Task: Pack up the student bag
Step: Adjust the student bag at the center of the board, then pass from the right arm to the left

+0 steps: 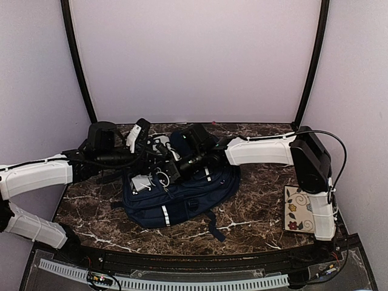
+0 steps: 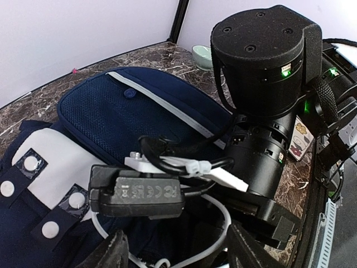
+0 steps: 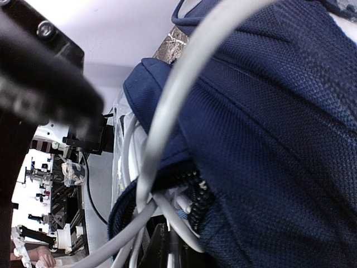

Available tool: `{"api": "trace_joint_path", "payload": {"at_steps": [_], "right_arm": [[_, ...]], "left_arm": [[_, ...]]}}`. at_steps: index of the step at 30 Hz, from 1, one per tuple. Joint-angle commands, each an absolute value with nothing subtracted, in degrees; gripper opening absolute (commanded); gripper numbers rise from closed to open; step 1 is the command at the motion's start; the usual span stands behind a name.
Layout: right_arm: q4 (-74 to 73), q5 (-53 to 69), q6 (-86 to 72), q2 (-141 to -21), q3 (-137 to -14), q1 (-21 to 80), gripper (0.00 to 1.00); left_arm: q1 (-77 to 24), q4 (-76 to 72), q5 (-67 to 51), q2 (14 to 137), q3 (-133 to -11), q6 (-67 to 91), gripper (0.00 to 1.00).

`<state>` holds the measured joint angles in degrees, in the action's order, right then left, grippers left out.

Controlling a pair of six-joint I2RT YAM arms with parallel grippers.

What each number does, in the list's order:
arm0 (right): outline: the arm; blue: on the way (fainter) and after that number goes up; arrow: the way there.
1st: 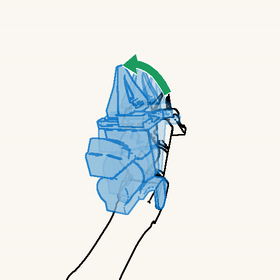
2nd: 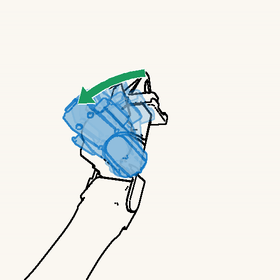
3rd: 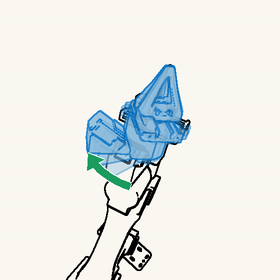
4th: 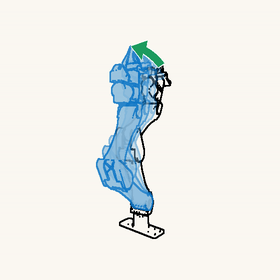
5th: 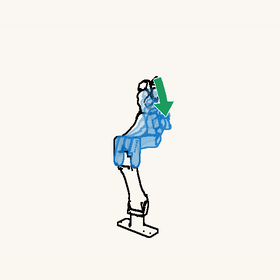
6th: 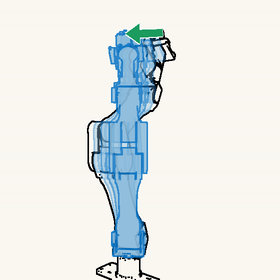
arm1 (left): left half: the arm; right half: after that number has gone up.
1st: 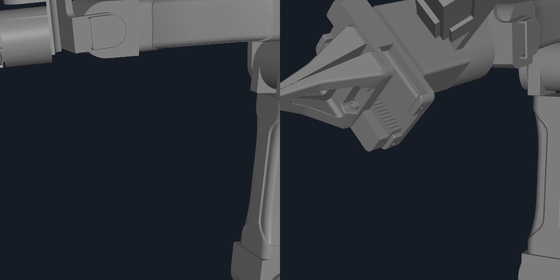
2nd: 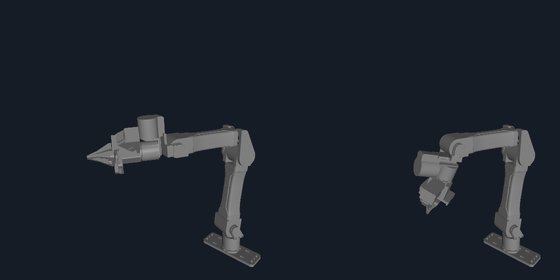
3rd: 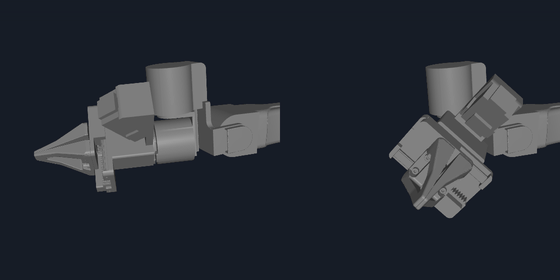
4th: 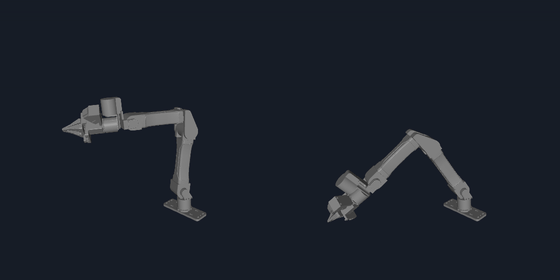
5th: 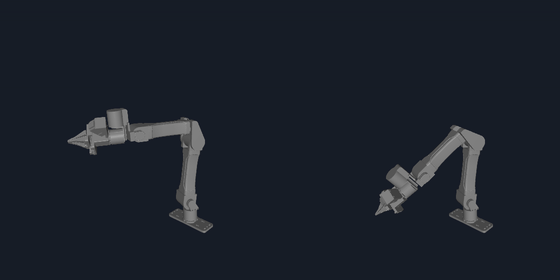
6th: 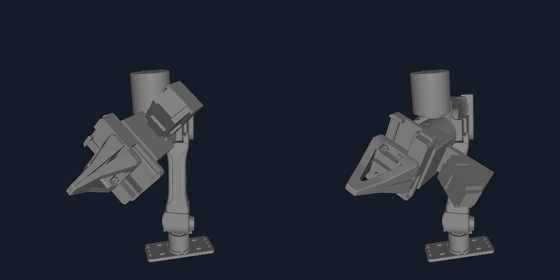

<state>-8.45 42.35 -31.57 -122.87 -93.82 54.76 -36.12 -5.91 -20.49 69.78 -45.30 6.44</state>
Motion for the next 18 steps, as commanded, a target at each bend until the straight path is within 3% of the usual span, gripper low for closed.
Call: {"api": "trace_joint_path", "payload": {"at_steps": [1, 9, 10, 13, 14, 18], "right_arm": [[-14.23, 40.09, -31.29, -125.94, -90.79, 55.81, 0.0], [-14.41, 39.87, -31.2, -125.38, -90.63, 55.81, 0.0], [-14.41, 39.82, -31.2, -125.27, -90.55, 55.81, 0.0], [-14.39, 39.86, -31.16, -125.04, -90.44, 55.81, 0.0], [-14.55, 39.77, -31.12, -124.88, -90.44, 55.81, 0.0], [-14.77, 38.67, -30.49, -122.28, -89.51, 55.81, 0.14]], "left_arm": [[-35.6, -6.61, -22.65, 68.57, -43.52, 6.68, 0.6], [-35.6, -7.42, -26.89, 71.43, -42.51, 7.82, 0.58], [-35.6, -7.64, -26.74, 71.28, -42.35, 7.82, 0.51], [-35.6, -10.57, -24.38, 69.58, -40.98, 8.46, 0.09], [-35.6, -11.92, -23.64, 68.69, -40.22, 8.85, 0.01], [-35.6, -14.04, -23.24, 65.54, -37.72, 8.31, 0.0]]}}
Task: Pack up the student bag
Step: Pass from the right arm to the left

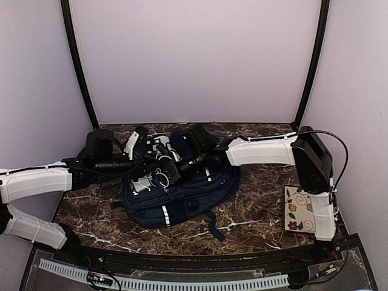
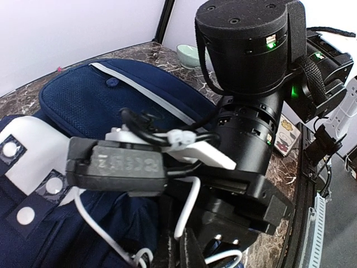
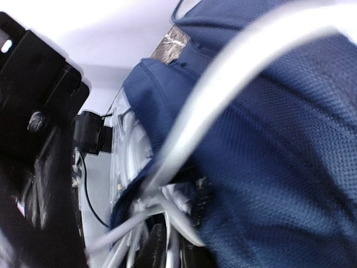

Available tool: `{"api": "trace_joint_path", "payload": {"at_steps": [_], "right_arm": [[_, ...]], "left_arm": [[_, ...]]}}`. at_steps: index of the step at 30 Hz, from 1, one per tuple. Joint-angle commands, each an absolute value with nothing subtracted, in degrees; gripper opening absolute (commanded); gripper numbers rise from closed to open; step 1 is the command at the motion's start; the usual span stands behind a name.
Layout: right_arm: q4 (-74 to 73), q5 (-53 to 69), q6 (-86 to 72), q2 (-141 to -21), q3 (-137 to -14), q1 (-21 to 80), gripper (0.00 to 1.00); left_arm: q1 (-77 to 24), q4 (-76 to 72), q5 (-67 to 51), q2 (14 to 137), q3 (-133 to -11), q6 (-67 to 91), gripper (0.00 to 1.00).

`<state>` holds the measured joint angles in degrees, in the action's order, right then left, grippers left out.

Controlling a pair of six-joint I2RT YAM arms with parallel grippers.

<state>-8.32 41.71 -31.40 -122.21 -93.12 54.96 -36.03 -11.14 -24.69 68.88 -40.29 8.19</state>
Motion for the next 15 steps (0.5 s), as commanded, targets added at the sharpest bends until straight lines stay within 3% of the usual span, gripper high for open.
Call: {"api": "trace_joint_path", "payload": {"at_steps": [1, 10, 15], "right_arm": [[-14.68, 38.33, -30.31, -121.28, -89.14, 55.81, 0.2], [-16.03, 39.21, -27.37, -109.98, -86.18, 55.36, 0.54], [-23.57, 37.82, -24.13, -105.43, -84.12, 53.45, 0.63]], "left_arm": [[-35.6, -13.24, -22.82, 65.22, -37.51, 7.87, 0.0], [-35.6, -4.0, -18.11, 65.63, -37.69, 4.89, 0.0], [-35.6, -2.04, -19.38, 65.3, -37.41, 4.34, 0.0]]}}
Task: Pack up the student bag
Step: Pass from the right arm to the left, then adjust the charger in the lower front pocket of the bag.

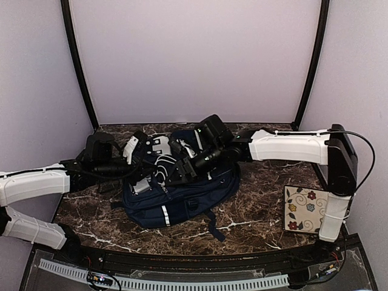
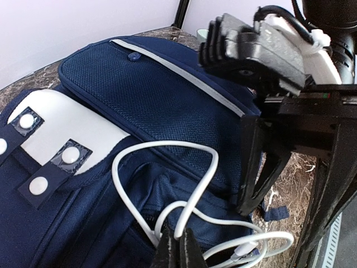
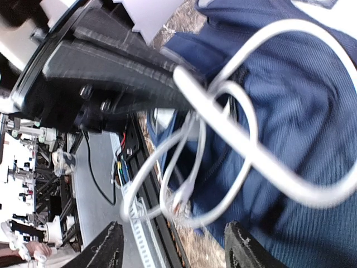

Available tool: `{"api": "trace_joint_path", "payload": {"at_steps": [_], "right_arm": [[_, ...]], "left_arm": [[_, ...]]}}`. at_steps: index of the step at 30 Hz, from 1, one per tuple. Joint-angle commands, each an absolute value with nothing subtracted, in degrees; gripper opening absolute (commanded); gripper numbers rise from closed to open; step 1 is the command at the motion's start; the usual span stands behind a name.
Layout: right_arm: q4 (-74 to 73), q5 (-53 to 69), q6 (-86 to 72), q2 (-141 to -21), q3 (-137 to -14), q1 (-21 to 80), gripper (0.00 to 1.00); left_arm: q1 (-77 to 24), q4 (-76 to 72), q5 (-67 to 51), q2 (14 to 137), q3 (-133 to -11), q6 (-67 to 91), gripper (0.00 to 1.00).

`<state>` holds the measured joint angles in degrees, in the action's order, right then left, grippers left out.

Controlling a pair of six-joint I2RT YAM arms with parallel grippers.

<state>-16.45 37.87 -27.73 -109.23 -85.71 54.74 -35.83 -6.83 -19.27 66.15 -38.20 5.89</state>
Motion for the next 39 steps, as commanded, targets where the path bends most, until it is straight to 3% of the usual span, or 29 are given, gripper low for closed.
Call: {"api": "trace_joint_path", "payload": {"at_steps": [1, 9, 18, 21, 25, 27, 35, 39], "right_arm": [[-24.37, 37.26, -23.75, -104.88, -84.01, 52.91, 0.63], [-22.21, 33.56, -25.3, -104.18, -88.37, 48.46, 0.65], [-14.91, 37.28, -31.69, -115.68, -93.63, 49.13, 0.65], [-12.02, 41.81, -33.19, -116.63, -93.66, 49.86, 0.5], [-8.42, 44.87, -34.44, -115.42, -92.55, 50.92, 0.13], [-7.77, 45.03, -34.37, -114.43, -91.76, 51.33, 0.0], [-11.77, 44.47, -32.72, -115.76, -90.57, 55.76, 0.0], [-15.42, 36.4, -32.04, -118.17, -90.4, 55.72, 0.0]], "left_arm": [[-35.6, -1.9, -19.79, 65.1, -37.29, 4.24, 0.0], [-35.6, 0.61, -20.08, 64.95, -37.67, 3.04, 0.0], [-35.75, 1.2, -20.49, 65.4, -38.06, 2.22, 0.0], [-35.92, 1.23, -20.28, 65.54, -38.06, 1.98, 0.0], [-36.03, 1.64, -20.05, 66.03, -38.47, 1.52, 0.0], [-36.11, 1.88, -20.04, 66.3, -38.66, 1.41, 0.0], [-36.39, 3.1, -19.42, 65.89, -39.35, 0.75, 0.0], [-36.68, 5.04, -18.45, 65.46, -41.7, 1.46, 0.0]]}}
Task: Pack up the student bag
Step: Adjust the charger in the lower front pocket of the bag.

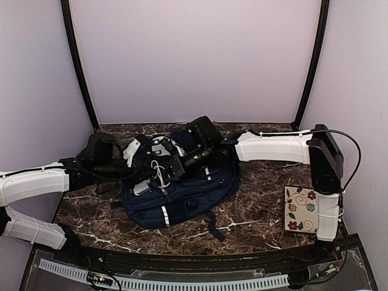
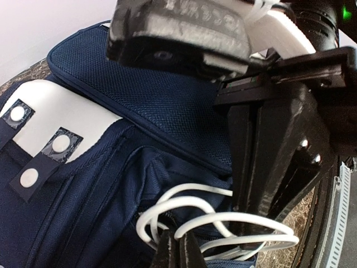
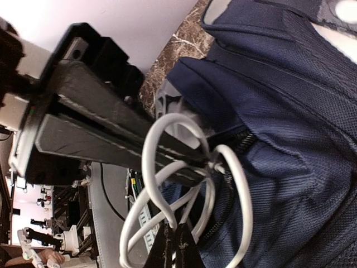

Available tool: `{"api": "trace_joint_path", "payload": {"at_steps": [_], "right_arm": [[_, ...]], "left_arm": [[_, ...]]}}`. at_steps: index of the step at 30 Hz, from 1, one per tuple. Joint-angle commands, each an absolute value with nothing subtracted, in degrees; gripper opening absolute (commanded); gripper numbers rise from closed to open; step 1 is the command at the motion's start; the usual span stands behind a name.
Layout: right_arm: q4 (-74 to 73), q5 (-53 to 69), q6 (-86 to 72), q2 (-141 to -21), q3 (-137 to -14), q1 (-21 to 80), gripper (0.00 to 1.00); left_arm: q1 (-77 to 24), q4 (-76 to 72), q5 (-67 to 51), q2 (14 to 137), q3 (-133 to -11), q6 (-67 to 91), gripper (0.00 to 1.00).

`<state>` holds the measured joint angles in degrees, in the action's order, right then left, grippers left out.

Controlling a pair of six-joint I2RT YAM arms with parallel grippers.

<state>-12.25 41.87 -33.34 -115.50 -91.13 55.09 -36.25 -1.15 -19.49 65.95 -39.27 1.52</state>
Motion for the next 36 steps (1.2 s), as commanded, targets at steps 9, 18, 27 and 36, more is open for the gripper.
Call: {"api": "trace_joint_path", "payload": {"at_steps": [9, 18, 27, 36], "right_arm": [[-15.8, 34.95, -31.46, -123.32, -93.85, 55.13, 0.0], [-10.24, 41.51, -34.18, -125.7, -94.65, 55.37, 0.0], [-6.3, 41.49, -37.12, -129.15, -95.01, 55.55, 0.0], [-4.64, 41.32, -37.65, -129.65, -94.32, 56.05, 0.0]], "left_arm": [[-38.22, 19.99, -7.99, 61.65, -53.76, 9.64, 0.52], [-38.95, 29.89, -0.95, 61.22, -49.65, 26.99, 0.42], [-45.6, 20.65, 0.21, 63.94, -48.38, 31.79, 0.58], [-46.0, 23.14, 3.92, 70.95, -50.91, 30.87, 0.46]]}}
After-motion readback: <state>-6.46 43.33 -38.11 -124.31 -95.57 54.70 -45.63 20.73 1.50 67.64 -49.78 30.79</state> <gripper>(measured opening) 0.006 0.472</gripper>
